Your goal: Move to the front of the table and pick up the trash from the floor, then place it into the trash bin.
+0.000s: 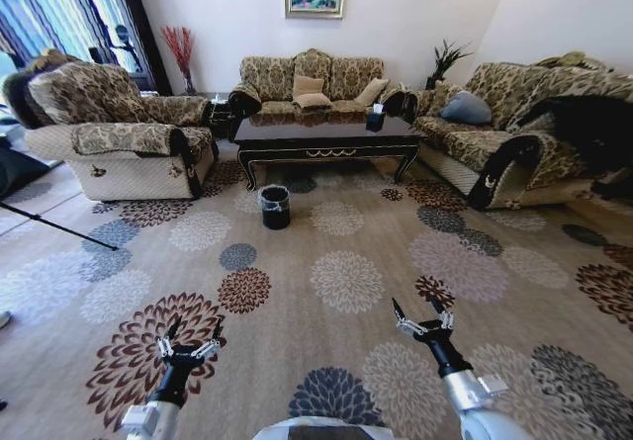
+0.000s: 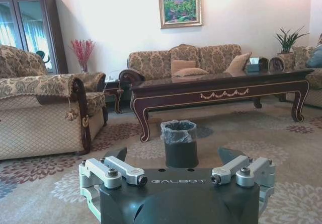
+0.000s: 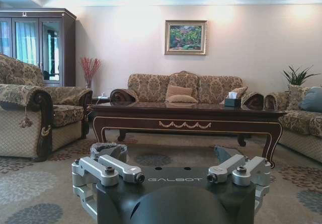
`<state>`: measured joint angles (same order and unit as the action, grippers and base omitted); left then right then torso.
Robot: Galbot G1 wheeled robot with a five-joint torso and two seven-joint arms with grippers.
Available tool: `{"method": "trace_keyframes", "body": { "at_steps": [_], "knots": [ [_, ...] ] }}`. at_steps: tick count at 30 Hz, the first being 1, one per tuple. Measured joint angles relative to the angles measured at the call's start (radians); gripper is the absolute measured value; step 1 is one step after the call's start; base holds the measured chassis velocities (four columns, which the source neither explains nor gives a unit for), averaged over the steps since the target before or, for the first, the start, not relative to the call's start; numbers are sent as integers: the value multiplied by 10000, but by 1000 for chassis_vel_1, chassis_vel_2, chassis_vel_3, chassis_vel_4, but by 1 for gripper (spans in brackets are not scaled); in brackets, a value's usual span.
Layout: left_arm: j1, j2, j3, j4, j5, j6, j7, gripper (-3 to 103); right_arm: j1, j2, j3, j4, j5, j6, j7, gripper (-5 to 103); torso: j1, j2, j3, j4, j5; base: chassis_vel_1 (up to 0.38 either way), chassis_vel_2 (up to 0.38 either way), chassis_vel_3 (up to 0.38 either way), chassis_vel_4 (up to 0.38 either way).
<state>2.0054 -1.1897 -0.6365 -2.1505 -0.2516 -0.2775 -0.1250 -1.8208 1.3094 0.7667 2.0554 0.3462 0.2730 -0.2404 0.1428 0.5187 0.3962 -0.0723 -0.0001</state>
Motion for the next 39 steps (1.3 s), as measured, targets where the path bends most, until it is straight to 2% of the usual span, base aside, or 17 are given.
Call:
{"method": "trace_keyframes", "body": {
  "at_steps": [39],
  "knots": [
    [0, 0, 0, 0, 0, 0, 0, 100, 0, 0, 0, 0, 0, 0, 0, 100, 654, 1632, 981, 0, 0, 0, 0, 0, 0]
  ]
}}
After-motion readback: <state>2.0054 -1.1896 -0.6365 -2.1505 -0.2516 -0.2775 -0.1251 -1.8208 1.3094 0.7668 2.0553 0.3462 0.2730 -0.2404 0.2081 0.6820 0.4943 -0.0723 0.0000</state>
